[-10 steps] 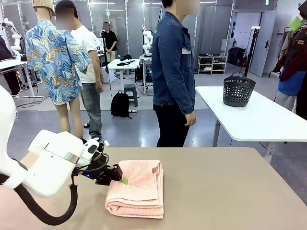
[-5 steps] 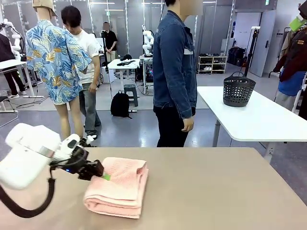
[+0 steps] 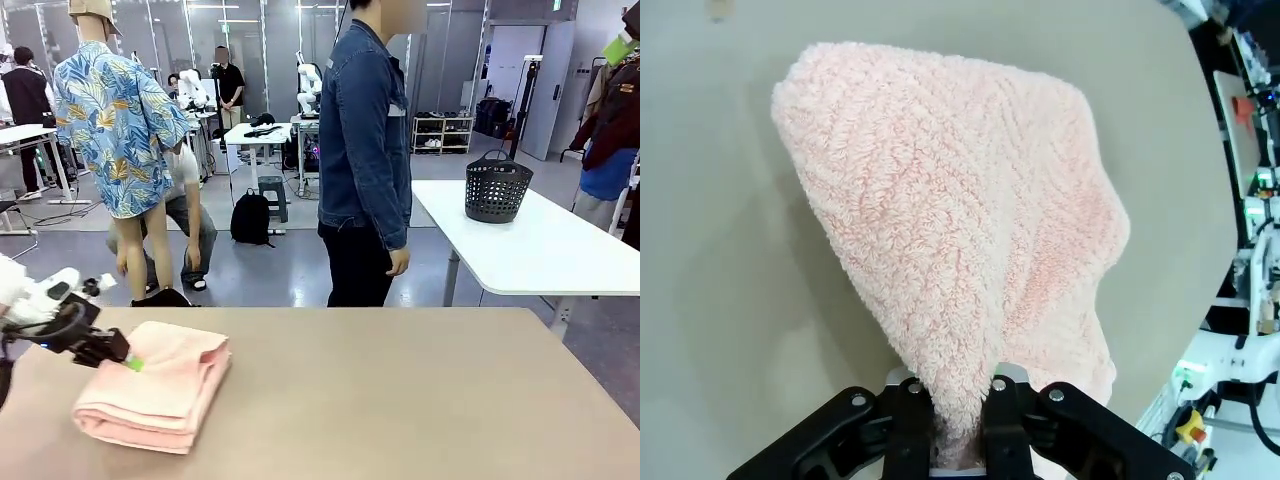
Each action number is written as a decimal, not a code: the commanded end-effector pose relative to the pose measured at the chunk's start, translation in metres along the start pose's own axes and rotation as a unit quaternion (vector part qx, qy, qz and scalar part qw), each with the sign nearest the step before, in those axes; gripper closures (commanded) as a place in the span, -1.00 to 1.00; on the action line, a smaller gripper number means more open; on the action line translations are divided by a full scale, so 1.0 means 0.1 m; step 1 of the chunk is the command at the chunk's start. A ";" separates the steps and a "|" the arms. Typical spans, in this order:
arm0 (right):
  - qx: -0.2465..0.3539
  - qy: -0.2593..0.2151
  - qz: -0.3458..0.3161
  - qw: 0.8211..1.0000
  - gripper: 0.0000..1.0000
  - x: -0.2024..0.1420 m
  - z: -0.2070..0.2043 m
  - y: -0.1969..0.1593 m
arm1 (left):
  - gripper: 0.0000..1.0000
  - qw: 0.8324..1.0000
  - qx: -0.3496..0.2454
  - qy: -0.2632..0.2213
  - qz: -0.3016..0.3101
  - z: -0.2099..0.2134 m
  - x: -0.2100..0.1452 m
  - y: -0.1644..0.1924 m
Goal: Fold the towel.
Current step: Pick up the 100 cm Hotel Towel and place it on the left side of the table.
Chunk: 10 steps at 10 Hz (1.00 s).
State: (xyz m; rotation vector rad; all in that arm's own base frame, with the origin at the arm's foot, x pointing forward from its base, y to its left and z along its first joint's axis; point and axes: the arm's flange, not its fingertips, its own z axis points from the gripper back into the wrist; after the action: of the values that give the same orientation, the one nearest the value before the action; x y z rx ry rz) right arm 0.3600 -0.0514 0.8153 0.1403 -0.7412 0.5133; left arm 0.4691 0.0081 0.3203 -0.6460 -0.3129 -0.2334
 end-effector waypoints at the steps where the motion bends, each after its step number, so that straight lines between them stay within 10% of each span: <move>1: -0.001 0.003 0.002 1.000 -1.00 -0.01 0.01 0.00 | 1.00 1.000 0.000 -0.008 -0.020 0.36 -0.02 0.19; 9: -0.001 0.003 0.002 1.000 -1.00 -0.01 0.01 0.00 | 1.00 0.997 0.071 -0.038 0.006 0.75 -0.08 0.60; 10: -0.001 0.003 0.002 1.000 -1.00 -0.01 0.01 0.00 | 0.40 0.996 0.076 -0.045 0.009 0.76 -0.09 0.58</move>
State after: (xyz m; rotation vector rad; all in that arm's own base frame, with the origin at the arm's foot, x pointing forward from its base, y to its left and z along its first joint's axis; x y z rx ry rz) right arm 0.3600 -0.0514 0.8154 0.1403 -0.7412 0.5133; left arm 0.4624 0.1060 0.3395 -0.5346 -0.3874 -0.1812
